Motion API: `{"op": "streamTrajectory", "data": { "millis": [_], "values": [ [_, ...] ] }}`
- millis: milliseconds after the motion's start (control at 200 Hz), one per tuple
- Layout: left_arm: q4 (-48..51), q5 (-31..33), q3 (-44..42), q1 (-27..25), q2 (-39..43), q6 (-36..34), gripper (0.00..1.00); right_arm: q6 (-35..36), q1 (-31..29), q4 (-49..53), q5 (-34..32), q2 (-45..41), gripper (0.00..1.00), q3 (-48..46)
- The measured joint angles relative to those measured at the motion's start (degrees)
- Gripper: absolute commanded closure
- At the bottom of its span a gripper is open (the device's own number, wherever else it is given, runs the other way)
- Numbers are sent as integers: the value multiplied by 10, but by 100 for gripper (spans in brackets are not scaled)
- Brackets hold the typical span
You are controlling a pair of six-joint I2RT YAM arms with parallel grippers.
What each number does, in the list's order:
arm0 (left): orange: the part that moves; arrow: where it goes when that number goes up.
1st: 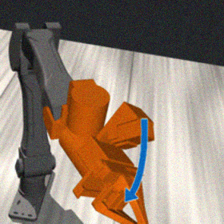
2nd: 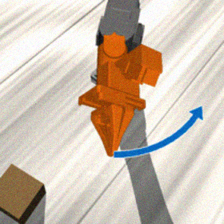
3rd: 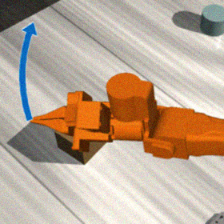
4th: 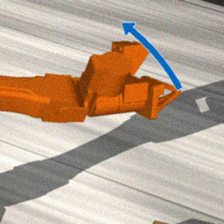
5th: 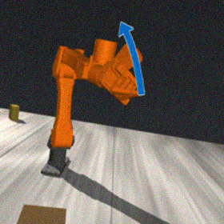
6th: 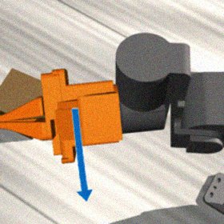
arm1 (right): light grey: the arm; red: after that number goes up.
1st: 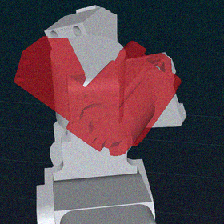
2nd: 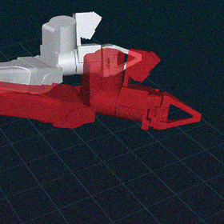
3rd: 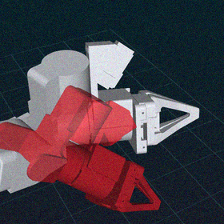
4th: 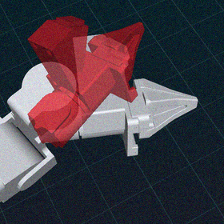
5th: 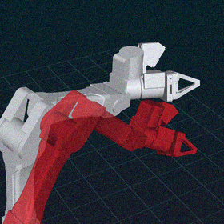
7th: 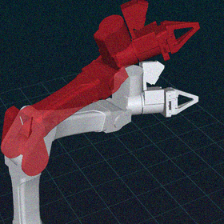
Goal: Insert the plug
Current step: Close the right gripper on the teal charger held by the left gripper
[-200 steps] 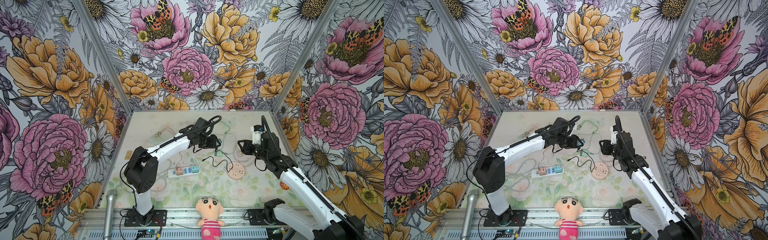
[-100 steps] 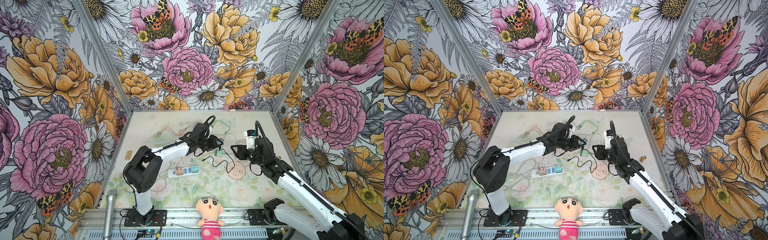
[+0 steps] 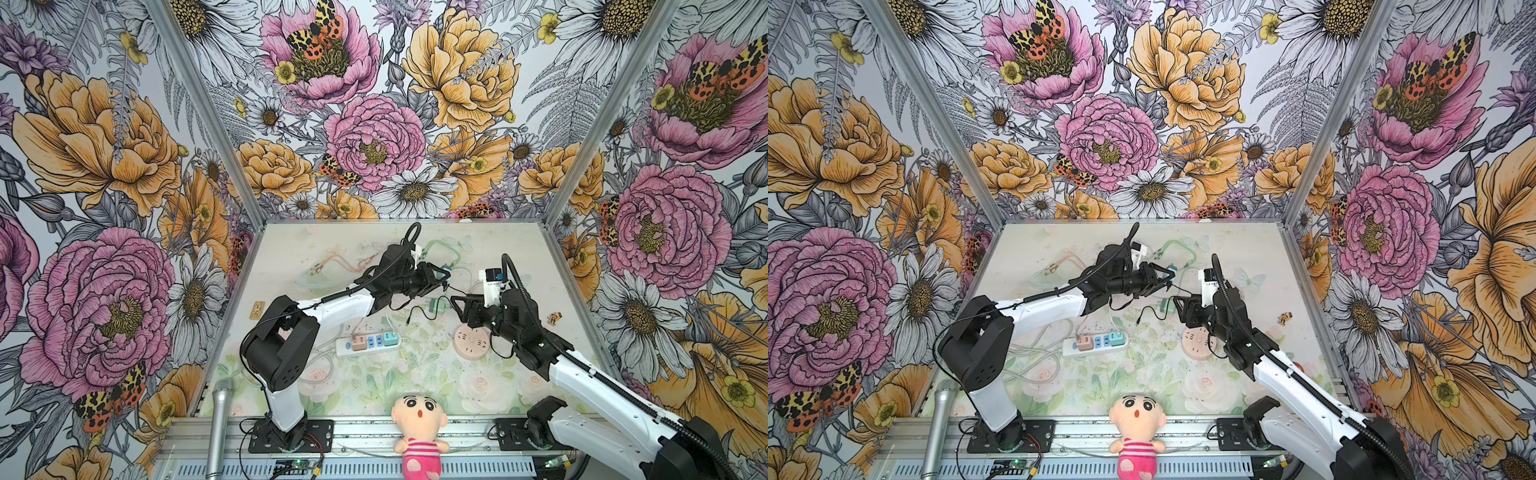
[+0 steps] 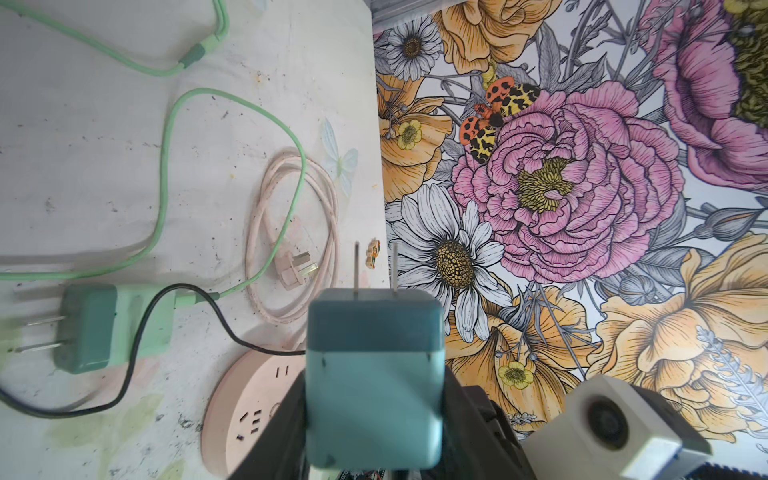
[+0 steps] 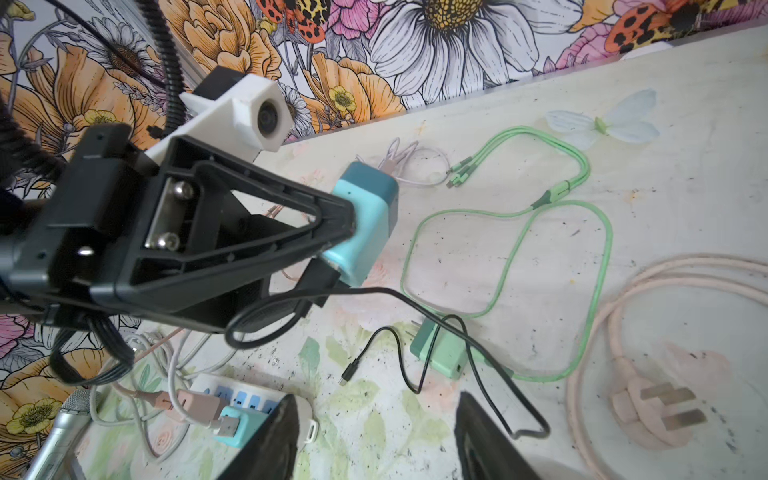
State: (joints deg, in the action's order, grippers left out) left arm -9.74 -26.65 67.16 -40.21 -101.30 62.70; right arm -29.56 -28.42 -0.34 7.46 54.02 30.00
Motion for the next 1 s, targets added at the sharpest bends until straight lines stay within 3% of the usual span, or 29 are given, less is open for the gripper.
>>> {"op": "streamTrajectory", "data": {
  "millis": [305,1001],
  "values": [
    [-7,0,0,0,2,11,74,29,-33,-39,-19,2,33,-11],
    [-9,0,0,-6,2,26,73,61,-69,-285,-150,123,34,-45]
  ]
}}
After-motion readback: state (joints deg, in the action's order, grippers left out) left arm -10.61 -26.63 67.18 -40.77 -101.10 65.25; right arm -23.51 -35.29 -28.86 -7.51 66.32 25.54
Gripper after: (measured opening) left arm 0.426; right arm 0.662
